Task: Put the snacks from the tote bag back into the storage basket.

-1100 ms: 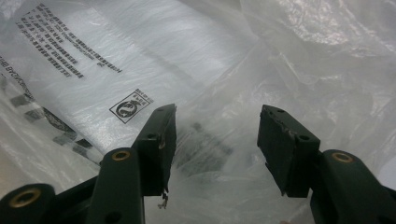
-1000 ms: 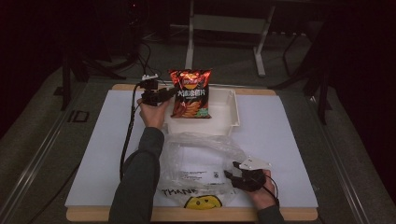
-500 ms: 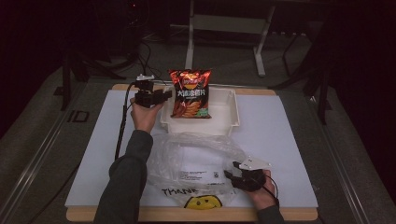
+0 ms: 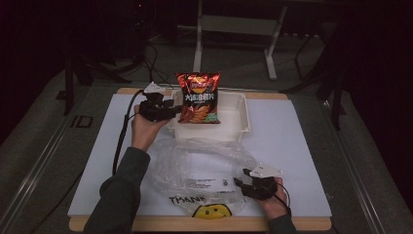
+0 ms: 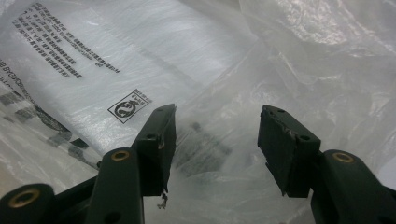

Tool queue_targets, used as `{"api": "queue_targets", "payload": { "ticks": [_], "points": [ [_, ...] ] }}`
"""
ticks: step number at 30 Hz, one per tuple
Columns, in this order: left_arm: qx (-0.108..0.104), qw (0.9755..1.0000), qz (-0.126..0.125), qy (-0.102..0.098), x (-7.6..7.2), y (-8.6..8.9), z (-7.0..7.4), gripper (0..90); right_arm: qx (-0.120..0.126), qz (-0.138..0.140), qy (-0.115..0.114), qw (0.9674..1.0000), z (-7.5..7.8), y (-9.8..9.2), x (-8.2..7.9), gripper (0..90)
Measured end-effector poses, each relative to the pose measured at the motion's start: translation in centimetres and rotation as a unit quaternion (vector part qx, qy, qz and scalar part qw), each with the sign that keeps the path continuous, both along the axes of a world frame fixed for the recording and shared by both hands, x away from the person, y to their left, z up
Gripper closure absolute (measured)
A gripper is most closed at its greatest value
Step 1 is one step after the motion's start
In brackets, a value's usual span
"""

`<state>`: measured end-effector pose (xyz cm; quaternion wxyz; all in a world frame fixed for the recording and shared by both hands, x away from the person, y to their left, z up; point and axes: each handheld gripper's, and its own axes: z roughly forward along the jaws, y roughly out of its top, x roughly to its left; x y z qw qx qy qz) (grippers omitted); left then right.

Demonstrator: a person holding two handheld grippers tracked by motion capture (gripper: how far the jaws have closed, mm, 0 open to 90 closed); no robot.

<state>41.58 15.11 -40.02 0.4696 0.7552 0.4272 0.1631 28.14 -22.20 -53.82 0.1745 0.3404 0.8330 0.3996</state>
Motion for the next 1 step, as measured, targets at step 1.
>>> {"api": "queue_targets", "payload": {
  "ticks": [1],
  "points": [
    [0.000,1.0000,-0.005,-0.002,-0.51,0.04,0.08,49.9,0.000,0.000,0.000,1.0000,0.00,0.00,0.00,46.1]
  ]
}}
